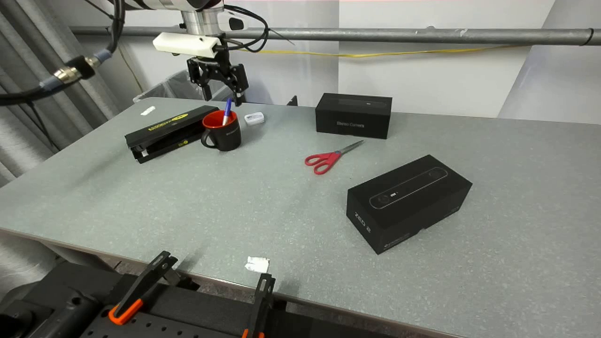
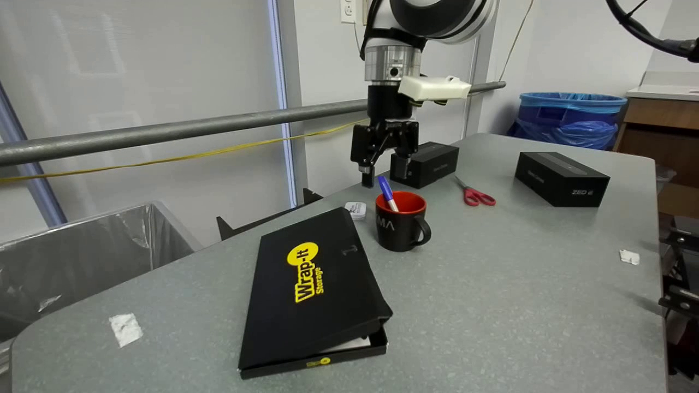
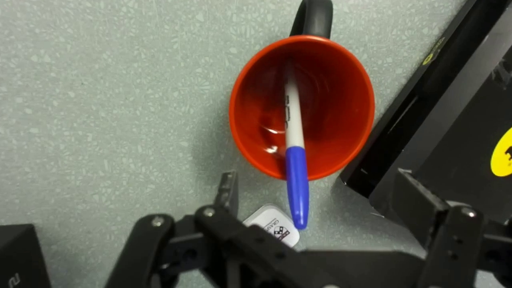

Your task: Put the marker in the mug on the table

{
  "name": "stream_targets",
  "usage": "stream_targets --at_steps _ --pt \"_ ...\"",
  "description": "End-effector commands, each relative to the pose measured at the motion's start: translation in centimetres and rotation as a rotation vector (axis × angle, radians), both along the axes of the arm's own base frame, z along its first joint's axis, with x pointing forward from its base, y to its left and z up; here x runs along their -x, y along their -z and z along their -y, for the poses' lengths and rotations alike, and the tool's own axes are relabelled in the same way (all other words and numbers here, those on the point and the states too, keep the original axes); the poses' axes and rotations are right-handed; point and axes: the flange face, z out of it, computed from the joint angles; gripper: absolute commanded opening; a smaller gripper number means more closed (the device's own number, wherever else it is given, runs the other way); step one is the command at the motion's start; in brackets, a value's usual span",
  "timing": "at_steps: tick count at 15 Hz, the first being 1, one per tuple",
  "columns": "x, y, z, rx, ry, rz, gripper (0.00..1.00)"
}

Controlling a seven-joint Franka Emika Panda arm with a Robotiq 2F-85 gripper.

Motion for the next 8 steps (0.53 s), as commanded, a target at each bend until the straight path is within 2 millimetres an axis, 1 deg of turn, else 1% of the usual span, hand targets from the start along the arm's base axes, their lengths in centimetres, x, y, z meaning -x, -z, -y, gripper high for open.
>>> stream_targets --at_steps 1,3,4,8 --pt "-1.57 0.19 -0.16 0.012 0.008 0.029 0.72" --pt "-1.88 0.12 -0.08 0.008 0.013 0.034 0.58" --pt "-2.02 0.13 -0.06 0.007 0.015 0.035 0.49" --pt "-2.38 -0.13 0.08 0.004 0.019 0.042 0.17"
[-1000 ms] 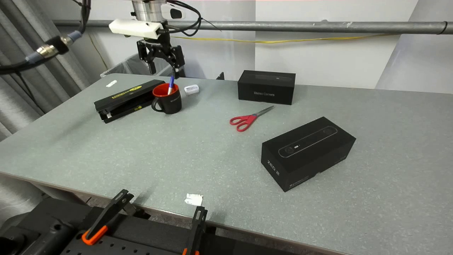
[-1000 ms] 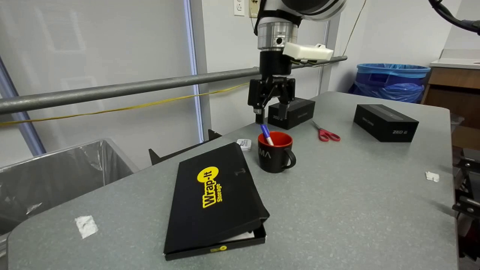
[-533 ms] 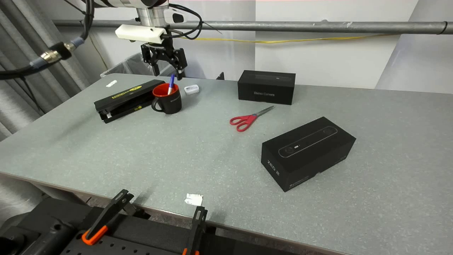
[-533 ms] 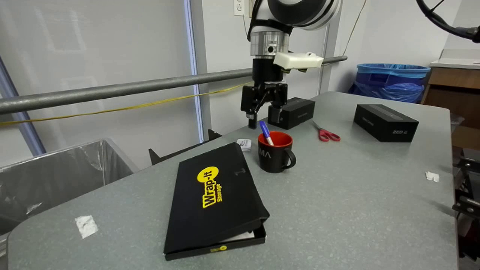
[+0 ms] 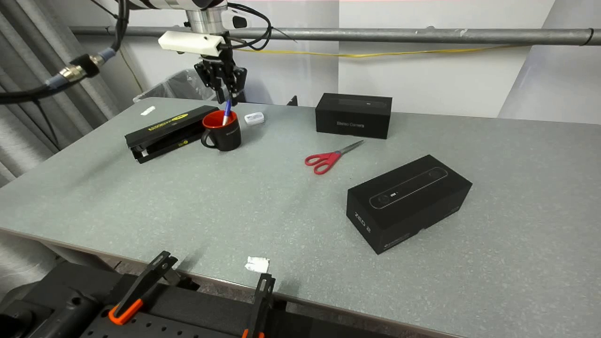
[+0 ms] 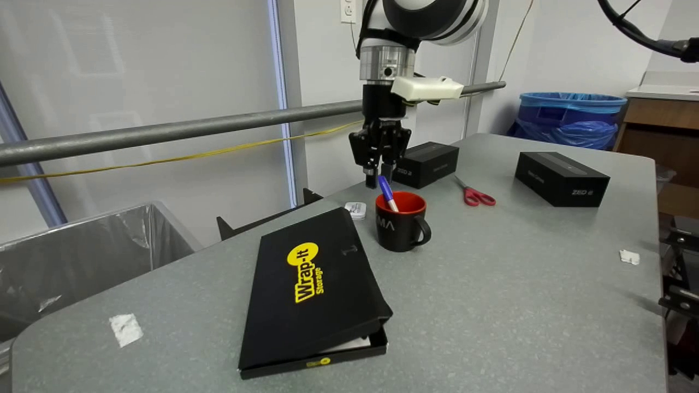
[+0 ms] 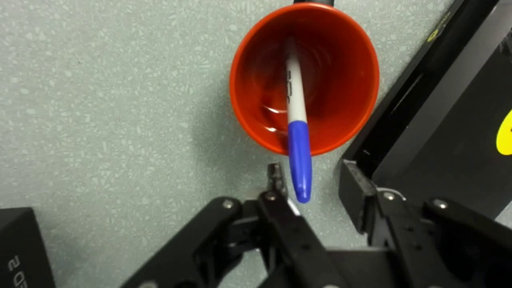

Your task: Put the marker in the mug on the table

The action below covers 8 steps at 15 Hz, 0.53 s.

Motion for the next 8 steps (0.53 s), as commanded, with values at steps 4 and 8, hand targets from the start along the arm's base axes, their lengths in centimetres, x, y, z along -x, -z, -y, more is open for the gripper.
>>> stream_targets --at_steps 4,8 --pt "-1.4 -0.4 0.0 -0.001 0.019 0.027 0.00" --pt "-0.8 -2.4 -0.3 -0.029 0.015 0.015 0.03"
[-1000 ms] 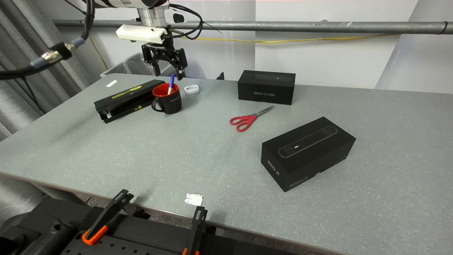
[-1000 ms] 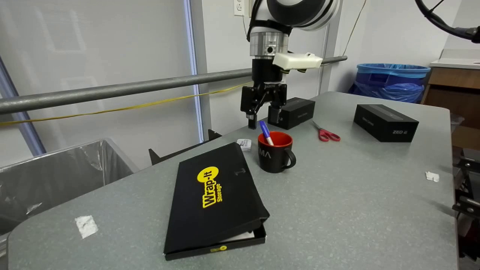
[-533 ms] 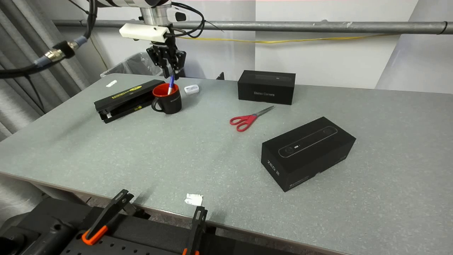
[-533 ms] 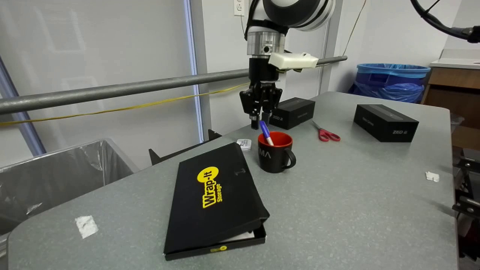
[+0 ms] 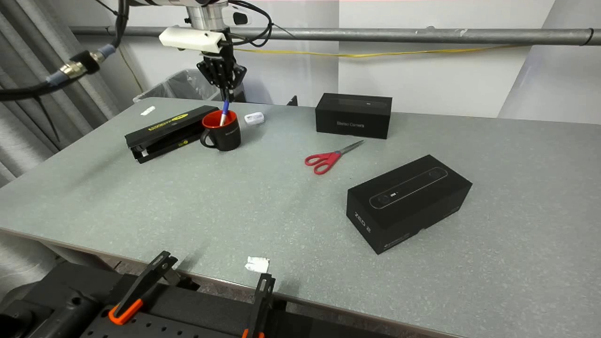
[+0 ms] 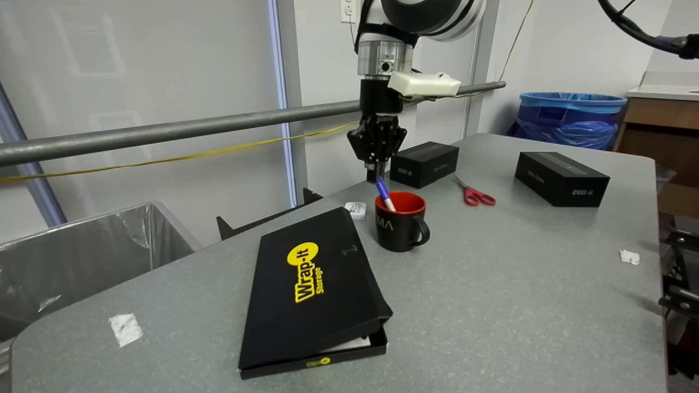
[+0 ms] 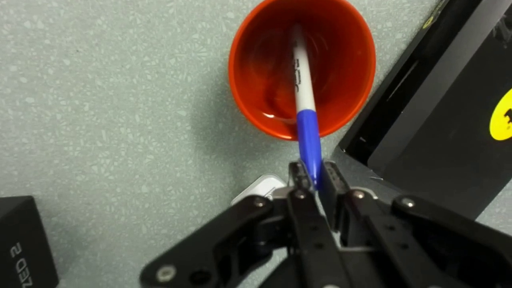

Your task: Put the marker in the mug on the table

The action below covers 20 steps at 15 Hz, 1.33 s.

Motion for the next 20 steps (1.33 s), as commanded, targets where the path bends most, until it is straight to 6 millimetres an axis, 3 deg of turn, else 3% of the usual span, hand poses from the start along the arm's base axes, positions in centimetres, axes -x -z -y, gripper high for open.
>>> stream_targets --at_steps 1,7,10,13,18,20 --pt "0.0 -2.8 -0.5 -0.026 0.007 0.003 0.03" --pt "2.2 -12.6 1.6 -0.026 0.032 0.041 0.03" --pt "3.1 -13.6 4.1 -0.002 0.041 -0.055 0.03" --pt "3.4 -9.9 7.5 0.022 0.093 -0.213 0.03" --pt "2.4 0.5 12.8 0.063 0.197 -0.393 0.03" --pt "1.8 3.7 14.0 0.061 0.227 -0.424 0.03"
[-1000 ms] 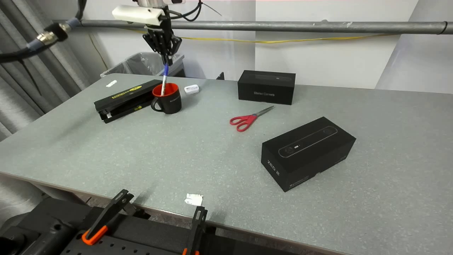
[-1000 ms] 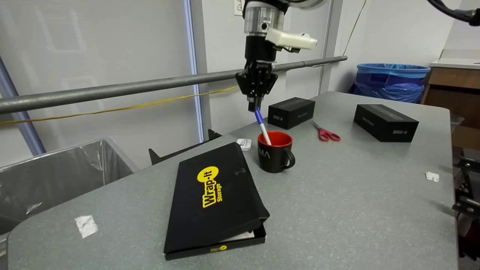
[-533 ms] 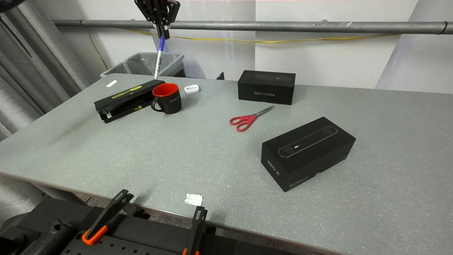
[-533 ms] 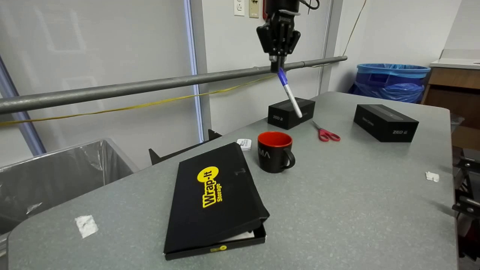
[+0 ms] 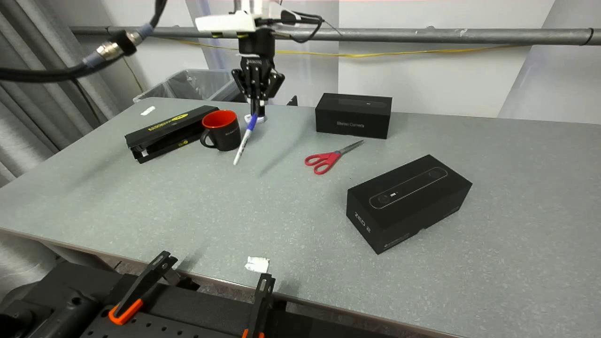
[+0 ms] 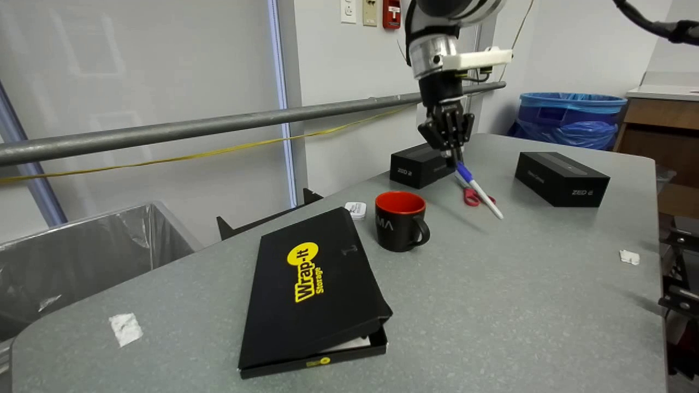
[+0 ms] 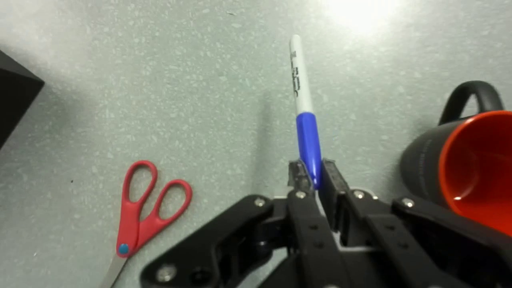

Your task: Put the marker in the mug on the table

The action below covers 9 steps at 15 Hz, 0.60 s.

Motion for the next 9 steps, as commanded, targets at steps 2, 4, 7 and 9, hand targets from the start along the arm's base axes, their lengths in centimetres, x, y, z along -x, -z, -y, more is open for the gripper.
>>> stream_targets --at_steps 2,4,7,9 --pt "-2.7 5.8 1.7 0.007 0.075 -0.033 0.03" --pt "-3.4 6.8 1.5 0.025 0.080 -0.013 0.03" --pt "-4.4 7.6 1.2 0.045 0.081 0.010 0.03" --pt "-4.9 7.6 1.1 0.048 0.085 0.018 0.39"
